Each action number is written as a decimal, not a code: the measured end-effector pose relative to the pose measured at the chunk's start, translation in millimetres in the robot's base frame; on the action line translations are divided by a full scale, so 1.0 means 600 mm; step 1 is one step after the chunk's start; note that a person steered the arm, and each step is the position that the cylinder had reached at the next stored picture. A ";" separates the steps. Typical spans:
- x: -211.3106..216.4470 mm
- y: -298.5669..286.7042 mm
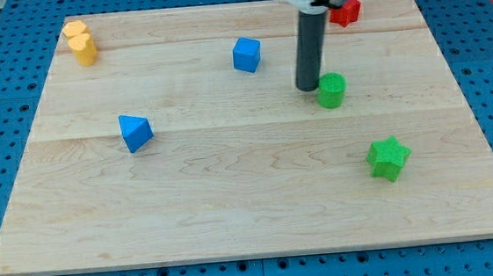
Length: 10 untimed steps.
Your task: Push the green circle into the green star
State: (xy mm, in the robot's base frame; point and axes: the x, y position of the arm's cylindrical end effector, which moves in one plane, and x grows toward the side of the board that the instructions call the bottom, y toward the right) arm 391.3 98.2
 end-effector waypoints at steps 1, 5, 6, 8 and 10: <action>0.007 0.047; 0.060 0.114; 0.079 0.113; 0.143 0.113; 0.146 0.113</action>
State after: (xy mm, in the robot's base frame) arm 479.0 166.2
